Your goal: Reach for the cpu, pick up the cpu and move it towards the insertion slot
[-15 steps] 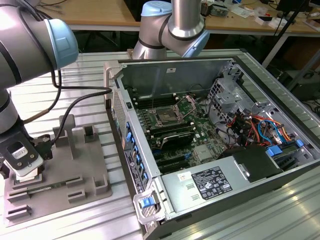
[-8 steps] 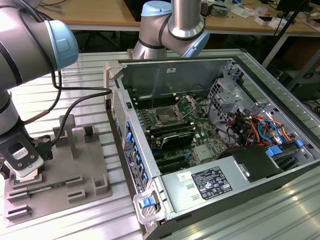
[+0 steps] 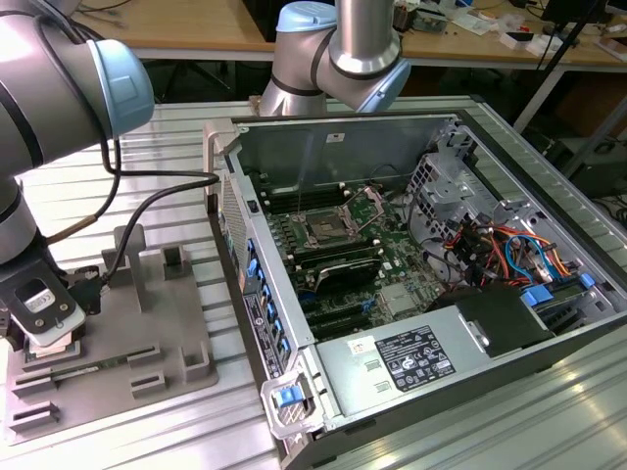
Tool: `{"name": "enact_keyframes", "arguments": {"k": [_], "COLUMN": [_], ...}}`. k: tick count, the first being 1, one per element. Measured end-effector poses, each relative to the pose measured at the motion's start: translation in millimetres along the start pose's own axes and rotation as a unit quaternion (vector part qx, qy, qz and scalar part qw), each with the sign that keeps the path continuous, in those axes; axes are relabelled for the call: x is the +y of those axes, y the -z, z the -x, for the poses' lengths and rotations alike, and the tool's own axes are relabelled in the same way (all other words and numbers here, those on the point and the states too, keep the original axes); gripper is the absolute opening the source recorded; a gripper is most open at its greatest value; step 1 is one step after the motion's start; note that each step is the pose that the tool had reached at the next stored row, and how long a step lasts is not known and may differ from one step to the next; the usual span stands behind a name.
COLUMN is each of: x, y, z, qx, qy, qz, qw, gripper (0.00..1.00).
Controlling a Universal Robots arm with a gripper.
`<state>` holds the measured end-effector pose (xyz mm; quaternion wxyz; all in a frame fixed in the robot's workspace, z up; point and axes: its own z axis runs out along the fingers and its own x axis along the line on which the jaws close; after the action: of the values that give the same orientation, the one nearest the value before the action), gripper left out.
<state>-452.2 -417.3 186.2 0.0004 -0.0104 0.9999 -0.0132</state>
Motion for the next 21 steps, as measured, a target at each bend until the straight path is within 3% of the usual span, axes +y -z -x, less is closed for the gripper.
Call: {"name": "enact_keyframes", "arguments": {"k": [15,17,21], "x": [-1.8,-1.9,-1.9], "y": [-0.3,-0.3,-0.3], "z": [-0.1,-0.1,0.3], "qx": [0.0004,0.0004,0.0004], "qy": [-0.009,-0.009,-0.009], "qz": [-0.0001,-0.0001,-0.0001], "qw": [0.99996,0.99996,0.99996], "gripper": [0.66,0.58,0.55]}}
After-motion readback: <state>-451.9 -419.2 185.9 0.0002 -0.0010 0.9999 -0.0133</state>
